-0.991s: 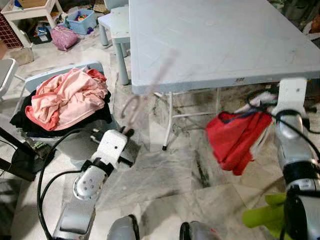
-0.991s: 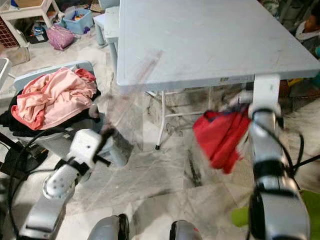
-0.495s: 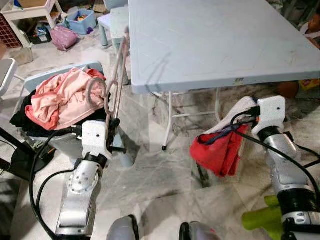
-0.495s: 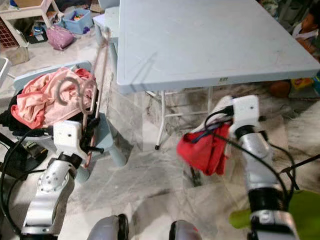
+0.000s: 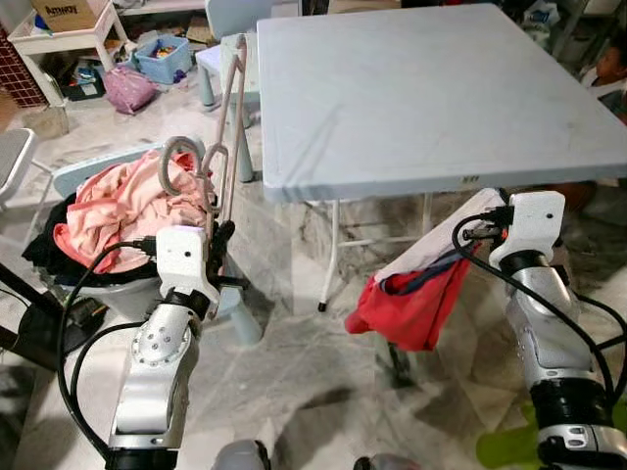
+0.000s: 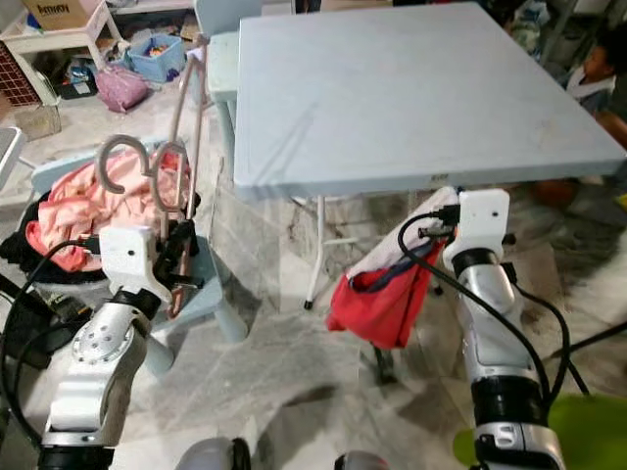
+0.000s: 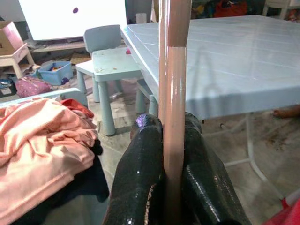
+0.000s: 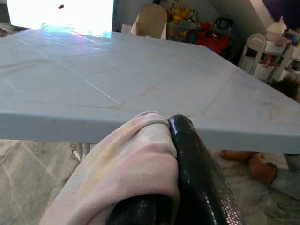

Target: Hang hanger

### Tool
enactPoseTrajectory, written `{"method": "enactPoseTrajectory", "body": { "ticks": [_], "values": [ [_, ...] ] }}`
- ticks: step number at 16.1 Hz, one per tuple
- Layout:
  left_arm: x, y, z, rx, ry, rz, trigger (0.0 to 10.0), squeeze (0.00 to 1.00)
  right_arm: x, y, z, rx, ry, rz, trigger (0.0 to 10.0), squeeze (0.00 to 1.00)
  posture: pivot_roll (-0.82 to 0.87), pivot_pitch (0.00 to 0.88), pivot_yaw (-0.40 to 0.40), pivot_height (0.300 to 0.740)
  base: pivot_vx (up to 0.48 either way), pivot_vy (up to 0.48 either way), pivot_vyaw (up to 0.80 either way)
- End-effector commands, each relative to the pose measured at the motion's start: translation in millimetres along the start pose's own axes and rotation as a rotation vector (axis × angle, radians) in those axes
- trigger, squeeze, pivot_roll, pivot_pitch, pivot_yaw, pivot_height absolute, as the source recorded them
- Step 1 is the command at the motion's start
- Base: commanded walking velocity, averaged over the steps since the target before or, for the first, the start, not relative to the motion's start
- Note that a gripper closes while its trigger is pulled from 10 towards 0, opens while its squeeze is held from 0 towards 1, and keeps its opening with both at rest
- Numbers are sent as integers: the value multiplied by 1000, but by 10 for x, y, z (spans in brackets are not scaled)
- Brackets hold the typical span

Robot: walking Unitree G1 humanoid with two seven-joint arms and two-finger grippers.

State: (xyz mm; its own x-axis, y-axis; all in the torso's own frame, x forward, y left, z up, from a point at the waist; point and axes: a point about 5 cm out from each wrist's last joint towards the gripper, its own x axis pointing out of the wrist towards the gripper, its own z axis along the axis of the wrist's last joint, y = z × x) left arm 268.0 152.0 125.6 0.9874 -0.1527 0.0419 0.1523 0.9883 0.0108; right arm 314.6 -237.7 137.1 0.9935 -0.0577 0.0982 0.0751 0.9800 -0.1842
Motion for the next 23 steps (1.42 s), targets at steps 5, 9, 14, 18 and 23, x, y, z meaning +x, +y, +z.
{"method": "enactPoseTrajectory", "body": {
  "ticks": [5, 9, 14, 18, 23],
  "values": [
    [70, 11, 83, -4, -31, 0, 10000, 0, 129, -48, 186, -14, -42, -78, 10000, 0, -25, 60, 25, 740, 468, 0, 0],
    [67, 17, 68, -2, -23, 13, 10000, 0, 170, 19, 212, 21, -44, -75, 10000, 0, -17, 69, 20, 740, 480, 0, 0],
    [65, 47, 73, -8, -21, 45, 10000, 0, 193, 81, 222, 19, -42, -52, 10000, 0, -13, 75, 21, 740, 472, 0, 0],
    [74, 62, 91, 12, -29, 61, 10000, 0, 297, 283, 337, 16, -79, 99, 10000, 0, -11, 77, 18, 740, 439, 0, 0],
    [74, 59, 89, 21, -26, 77, 10000, 0, 302, 360, 354, 25, -70, 119, 10000, 0, -3, 71, 12, 740, 436, 0, 0]
  ]
}}
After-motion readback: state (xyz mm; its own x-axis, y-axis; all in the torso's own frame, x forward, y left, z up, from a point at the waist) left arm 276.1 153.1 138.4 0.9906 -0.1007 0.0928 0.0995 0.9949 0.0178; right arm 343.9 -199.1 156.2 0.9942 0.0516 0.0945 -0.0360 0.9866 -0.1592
